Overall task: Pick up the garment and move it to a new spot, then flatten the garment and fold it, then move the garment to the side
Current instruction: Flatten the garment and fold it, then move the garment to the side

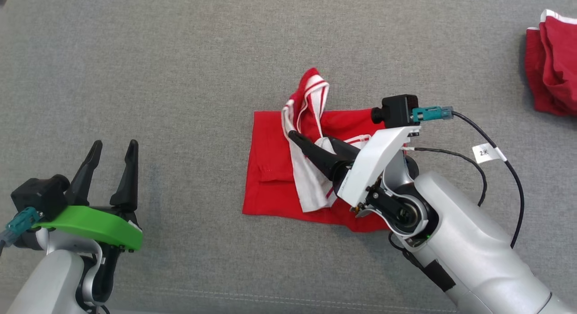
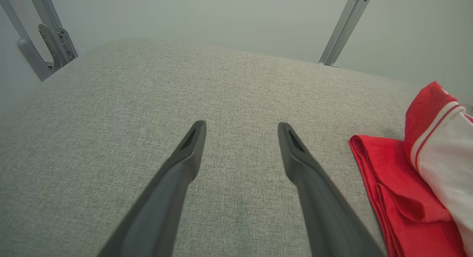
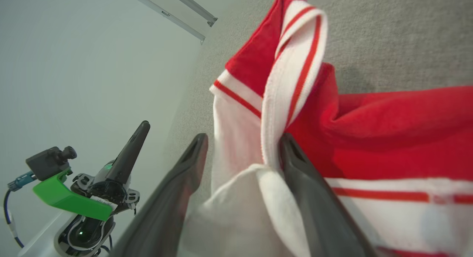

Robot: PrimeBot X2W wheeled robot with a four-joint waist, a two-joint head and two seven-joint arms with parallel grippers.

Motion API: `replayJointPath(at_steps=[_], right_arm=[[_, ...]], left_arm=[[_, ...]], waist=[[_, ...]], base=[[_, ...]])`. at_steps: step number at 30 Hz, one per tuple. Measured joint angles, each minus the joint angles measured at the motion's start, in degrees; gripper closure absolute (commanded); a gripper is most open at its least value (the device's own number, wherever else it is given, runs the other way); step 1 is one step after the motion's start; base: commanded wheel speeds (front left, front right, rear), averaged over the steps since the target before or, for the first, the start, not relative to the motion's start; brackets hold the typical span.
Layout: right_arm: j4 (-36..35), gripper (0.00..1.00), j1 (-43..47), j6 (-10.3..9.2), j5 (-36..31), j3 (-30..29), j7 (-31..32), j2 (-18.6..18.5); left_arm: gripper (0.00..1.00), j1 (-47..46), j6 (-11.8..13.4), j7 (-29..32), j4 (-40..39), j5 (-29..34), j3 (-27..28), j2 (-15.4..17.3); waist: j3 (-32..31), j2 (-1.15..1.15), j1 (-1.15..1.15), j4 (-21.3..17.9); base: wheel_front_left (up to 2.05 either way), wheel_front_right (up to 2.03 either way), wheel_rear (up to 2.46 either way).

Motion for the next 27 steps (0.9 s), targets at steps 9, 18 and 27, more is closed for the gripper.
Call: replayJointPath(at_steps=[9,18,27], right_arm=[[0.8,0.00,-1.1,3.13,-0.6,0.2,-2.3,0.6],[-2.4,0.00,-0.4,3.89,-1.2,-4.6,-6.7,-3.4],[0.9,0.00,7.2,2.23,-0.6,-8.7,-8.3,-9.2]], left_arm=[[0.00,0.9,0.0,0.0,1.3,0.0,1.5,-0.2],[0.00,1.9,0.0,0.0,1.1,0.3,2.8,-0.6],[0.00,2.9,-0.5,0.0,0.5,0.6,2.2,-2.2]], waist=[[-2.1,0.00,0.00,-2.0],[-4.3,0.00,0.00,-3.7],[-4.5,0.00,0.00,-4.1]], base=[[0.00,0.00,0.00],[0.00,0.00,0.00],[0.00,0.00,0.00]])
